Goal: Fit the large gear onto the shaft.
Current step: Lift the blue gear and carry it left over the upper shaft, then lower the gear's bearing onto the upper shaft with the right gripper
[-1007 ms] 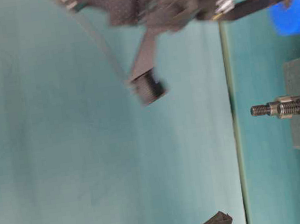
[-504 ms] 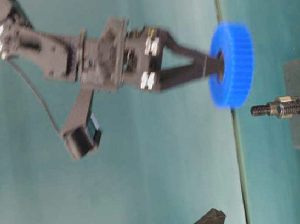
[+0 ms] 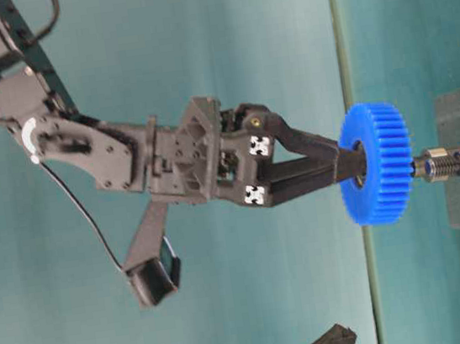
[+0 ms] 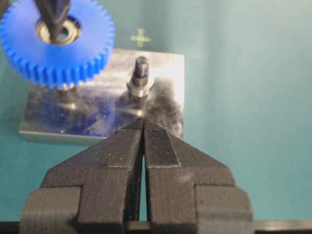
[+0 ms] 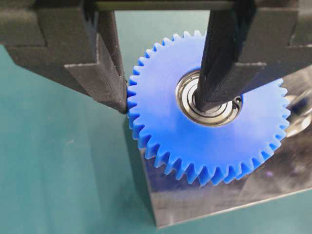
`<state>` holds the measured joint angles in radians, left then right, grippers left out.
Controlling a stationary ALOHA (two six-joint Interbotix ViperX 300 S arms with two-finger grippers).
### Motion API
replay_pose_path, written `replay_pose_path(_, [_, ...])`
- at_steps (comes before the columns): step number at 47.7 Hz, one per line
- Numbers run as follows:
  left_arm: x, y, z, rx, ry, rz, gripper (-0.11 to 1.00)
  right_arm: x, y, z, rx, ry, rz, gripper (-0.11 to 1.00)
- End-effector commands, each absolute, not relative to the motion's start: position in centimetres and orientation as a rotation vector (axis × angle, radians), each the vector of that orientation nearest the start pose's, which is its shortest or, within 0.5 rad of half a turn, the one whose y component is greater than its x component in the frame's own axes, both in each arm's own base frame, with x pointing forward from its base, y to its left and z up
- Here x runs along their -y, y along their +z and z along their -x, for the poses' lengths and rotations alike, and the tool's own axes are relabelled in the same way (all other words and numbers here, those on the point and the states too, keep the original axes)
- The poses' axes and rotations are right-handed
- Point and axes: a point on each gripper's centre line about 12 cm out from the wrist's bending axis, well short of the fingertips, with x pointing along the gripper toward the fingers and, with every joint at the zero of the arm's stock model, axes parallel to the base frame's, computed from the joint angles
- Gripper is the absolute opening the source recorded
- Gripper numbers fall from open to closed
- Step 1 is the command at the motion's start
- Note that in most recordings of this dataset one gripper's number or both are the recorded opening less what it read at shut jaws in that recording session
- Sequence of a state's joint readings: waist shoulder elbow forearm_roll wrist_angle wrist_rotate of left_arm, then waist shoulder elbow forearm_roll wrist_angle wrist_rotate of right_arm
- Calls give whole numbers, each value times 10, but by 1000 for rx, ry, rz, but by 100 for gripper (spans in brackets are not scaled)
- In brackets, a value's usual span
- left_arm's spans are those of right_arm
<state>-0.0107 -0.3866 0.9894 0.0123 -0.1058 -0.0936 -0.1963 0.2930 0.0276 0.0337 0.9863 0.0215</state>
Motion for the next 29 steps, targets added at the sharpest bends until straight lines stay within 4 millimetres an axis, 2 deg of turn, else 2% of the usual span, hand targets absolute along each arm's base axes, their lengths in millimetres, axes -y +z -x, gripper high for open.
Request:
replay_pose_path(1, [4,206,-295,-477,4,75,0,89,206,-457,-1260,-165,-171,49])
replay_pose_path(29, [5,206,-295,-476,2,75,0,93,202,-461,-1268,-148,-149,49])
